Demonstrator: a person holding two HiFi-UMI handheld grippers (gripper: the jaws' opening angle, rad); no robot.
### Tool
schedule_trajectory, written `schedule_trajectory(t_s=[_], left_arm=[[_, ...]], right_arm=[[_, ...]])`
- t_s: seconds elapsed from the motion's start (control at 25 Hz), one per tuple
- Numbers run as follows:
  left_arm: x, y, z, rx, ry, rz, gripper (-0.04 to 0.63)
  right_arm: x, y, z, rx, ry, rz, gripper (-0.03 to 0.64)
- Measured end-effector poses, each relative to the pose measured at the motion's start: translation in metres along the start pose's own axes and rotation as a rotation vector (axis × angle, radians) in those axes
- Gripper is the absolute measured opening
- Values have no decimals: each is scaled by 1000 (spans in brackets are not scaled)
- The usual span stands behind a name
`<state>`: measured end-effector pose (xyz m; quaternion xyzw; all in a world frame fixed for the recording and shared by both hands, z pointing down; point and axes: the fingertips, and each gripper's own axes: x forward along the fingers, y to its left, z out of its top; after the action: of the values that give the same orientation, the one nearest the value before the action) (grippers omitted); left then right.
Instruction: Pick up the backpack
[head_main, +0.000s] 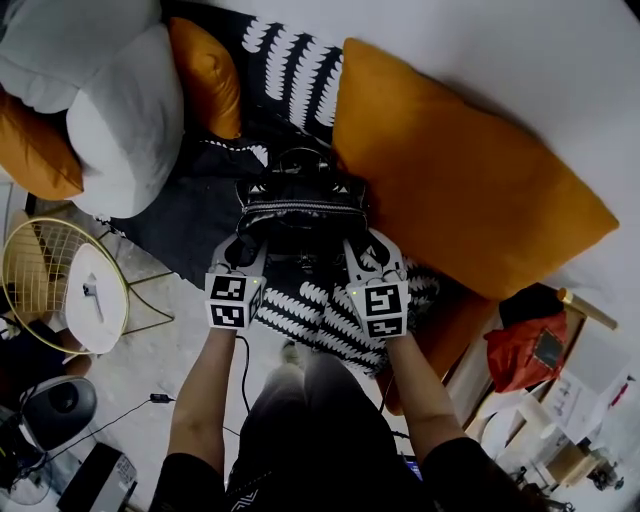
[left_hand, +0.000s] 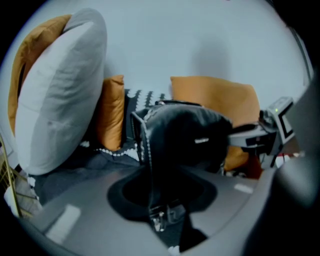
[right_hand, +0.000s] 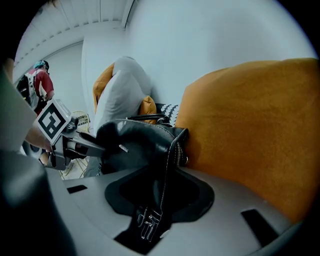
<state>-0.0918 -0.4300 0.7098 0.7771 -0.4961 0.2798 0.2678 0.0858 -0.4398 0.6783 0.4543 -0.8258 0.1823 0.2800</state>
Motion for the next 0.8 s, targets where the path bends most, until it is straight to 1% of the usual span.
schedule_trajectory(t_s=[0.24,0.56,0.72,0.8], left_arm=[[-8,-4,2,0,14,1,105],[-29,-24,7,44,5,-47,63],[-45,-28,8,8,-17,-65,59],[-55,-32,9,6,-27,-76,57]], right_arm=[[-6,1,2,19,21,-8,92],[-29,3,2,55,9,-37,75],[-46,11,8,54,-4,-50,69],[-56,14,14,44,-19,-56,67]])
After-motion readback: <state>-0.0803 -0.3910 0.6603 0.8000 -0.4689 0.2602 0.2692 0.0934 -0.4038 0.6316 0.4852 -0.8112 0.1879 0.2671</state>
